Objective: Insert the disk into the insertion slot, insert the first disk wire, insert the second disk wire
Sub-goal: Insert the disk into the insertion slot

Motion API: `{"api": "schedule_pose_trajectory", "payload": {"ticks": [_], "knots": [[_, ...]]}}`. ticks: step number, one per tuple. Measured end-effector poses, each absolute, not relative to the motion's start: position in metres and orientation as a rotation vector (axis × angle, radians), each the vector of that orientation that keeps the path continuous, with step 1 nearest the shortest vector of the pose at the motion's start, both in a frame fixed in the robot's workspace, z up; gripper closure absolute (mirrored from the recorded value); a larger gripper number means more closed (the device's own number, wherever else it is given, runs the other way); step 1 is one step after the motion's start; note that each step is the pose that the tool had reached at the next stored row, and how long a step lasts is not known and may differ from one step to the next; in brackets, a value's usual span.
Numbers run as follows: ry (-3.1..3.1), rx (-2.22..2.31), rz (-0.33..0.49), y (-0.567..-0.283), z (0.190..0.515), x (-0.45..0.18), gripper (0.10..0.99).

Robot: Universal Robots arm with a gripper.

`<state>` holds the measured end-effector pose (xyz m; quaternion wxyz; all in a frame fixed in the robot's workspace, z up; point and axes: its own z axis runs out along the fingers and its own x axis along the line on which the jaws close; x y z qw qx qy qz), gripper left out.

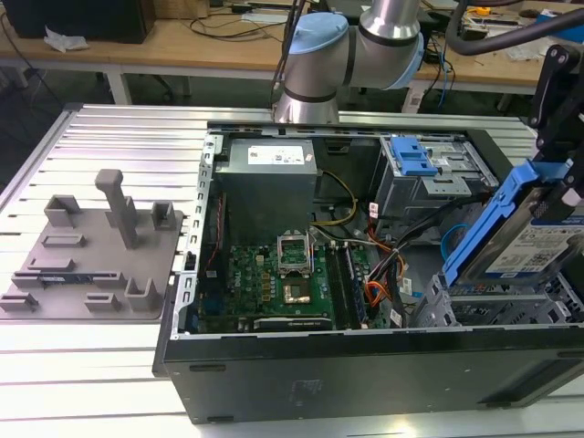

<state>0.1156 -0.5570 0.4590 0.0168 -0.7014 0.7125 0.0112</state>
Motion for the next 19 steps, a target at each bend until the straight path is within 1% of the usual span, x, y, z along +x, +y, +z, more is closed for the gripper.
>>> {"api": "schedule_pose_trajectory", "payload": {"ticks": [19], "knots": [[2.217,-2.182,0.04,-0.561,0.43,0.116,0.722]]}}
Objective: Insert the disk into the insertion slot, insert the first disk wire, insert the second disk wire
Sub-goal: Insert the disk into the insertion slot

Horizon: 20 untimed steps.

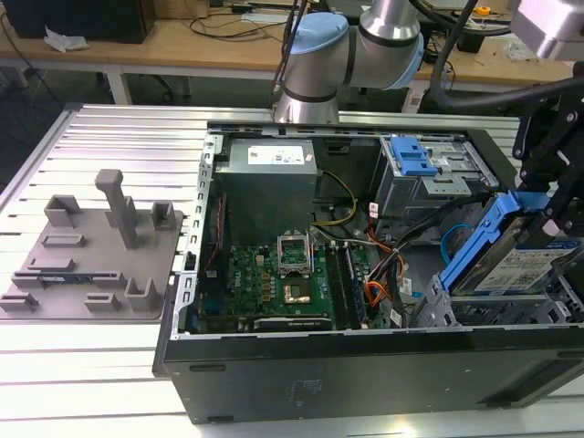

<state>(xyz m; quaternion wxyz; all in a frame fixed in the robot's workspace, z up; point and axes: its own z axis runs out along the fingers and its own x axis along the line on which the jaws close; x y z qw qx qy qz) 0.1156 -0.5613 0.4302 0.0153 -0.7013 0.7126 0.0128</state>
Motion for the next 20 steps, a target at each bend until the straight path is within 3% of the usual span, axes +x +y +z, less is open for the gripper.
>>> {"api": "schedule_pose_trajectory", "payload": {"ticks": [12,15,20], "knots": [[2.217,-2.182,0.04,-0.563,0.412,0.116,0.71],[2.217,-2.182,0.04,-0.563,0.41,0.116,0.529],[2.217,-2.182,0.04,-0.563,0.409,0.116,0.463]]}}
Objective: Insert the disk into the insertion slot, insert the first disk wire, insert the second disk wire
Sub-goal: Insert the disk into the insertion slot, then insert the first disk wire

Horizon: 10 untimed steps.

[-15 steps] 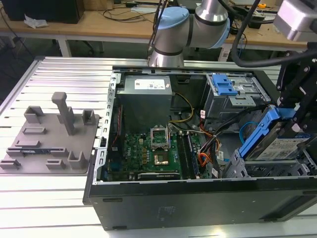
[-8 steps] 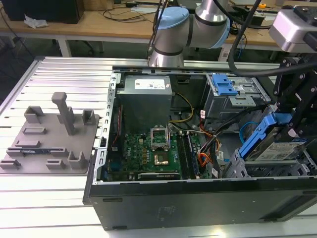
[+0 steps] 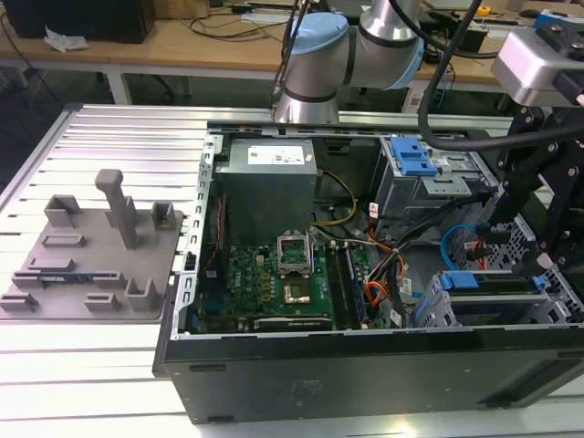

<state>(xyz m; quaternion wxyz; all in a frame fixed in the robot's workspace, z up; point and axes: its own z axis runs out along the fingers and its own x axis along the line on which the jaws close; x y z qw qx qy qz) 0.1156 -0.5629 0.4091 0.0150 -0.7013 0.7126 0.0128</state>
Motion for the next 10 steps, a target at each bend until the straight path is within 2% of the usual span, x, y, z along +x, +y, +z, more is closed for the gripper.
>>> {"api": "schedule_pose_trajectory", "payload": {"ticks": [10], "knots": [[2.217,-2.182,0.04,-0.5629,0.4088,0.1156,0.463]]}}
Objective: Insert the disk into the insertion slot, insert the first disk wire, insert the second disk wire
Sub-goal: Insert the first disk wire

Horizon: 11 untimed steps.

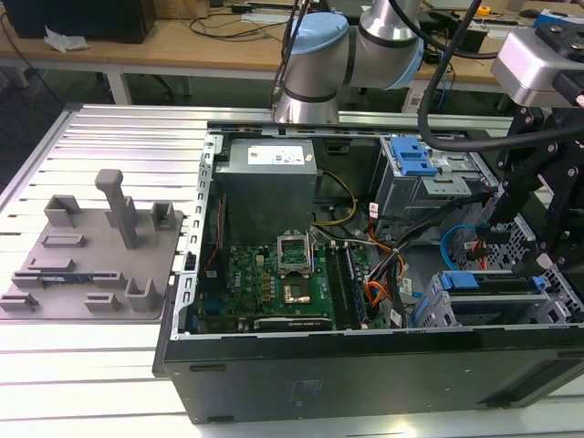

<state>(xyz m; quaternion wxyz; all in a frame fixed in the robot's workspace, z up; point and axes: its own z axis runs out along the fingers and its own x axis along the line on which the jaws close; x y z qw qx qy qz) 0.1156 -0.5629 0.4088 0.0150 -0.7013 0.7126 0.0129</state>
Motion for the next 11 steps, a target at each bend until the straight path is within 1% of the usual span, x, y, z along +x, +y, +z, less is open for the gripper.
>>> {"api": "schedule_pose_trajectory", "payload": {"ticks": [5,8,9,11], "knots": [[2.217,-2.182,0.04,-0.563,0.409,0.116,0.463],[2.219,-2.184,0.037,-0.553,0.409,0.116,0.463],[2.228,-2.193,0.017,-0.545,0.409,0.116,0.463],[2.256,-2.221,-0.044,-0.536,0.409,0.116,0.463]]}}
